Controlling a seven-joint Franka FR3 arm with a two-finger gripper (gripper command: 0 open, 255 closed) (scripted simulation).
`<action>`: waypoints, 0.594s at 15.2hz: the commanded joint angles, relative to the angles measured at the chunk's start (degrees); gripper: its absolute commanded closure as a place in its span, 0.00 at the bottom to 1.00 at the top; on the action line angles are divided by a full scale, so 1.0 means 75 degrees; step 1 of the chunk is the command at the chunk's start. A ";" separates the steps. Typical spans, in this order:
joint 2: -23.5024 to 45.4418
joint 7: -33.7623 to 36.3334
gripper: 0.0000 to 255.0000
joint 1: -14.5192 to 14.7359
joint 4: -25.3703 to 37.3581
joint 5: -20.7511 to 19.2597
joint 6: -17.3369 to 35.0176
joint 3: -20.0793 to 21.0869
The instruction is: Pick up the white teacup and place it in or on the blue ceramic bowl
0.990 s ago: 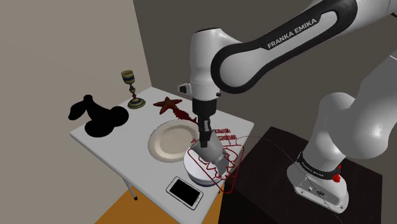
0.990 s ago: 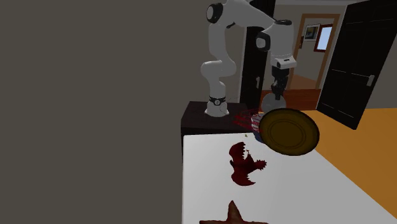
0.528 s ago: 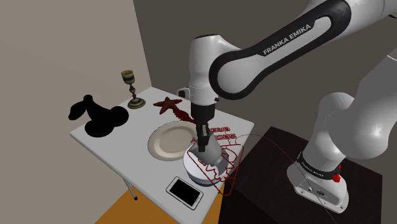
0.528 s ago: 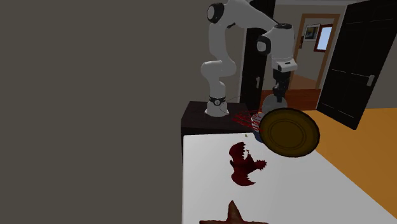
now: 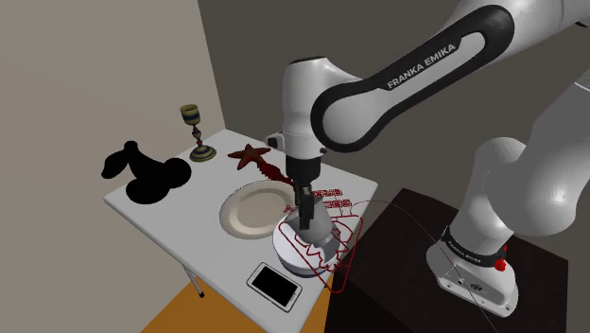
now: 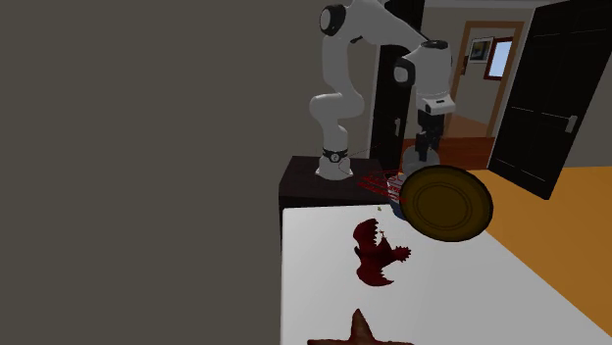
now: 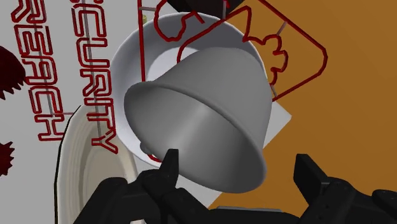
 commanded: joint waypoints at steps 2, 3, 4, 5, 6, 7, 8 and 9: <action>-0.0198 0.0057 0.00 -0.0026 0.0175 -0.0055 -0.0375 -0.0042; -0.0321 0.0070 0.00 -0.0057 0.0323 -0.0098 -0.0652 -0.0091; -0.0431 0.0083 0.00 -0.0087 0.0481 -0.0141 -0.0926 -0.0141; -0.0508 0.0092 0.00 -0.0111 0.0612 -0.0174 -0.1140 -0.0179; -0.0508 0.0093 0.00 -0.0110 0.0612 -0.0174 -0.1140 -0.0180; -0.0510 0.0093 0.00 -0.0110 0.0611 -0.0174 -0.1140 -0.0180; -0.0509 0.0093 0.00 -0.0110 0.0612 -0.0174 -0.1140 -0.0180; -0.0508 0.0093 0.00 -0.0110 0.0612 -0.0174 -0.1140 -0.0180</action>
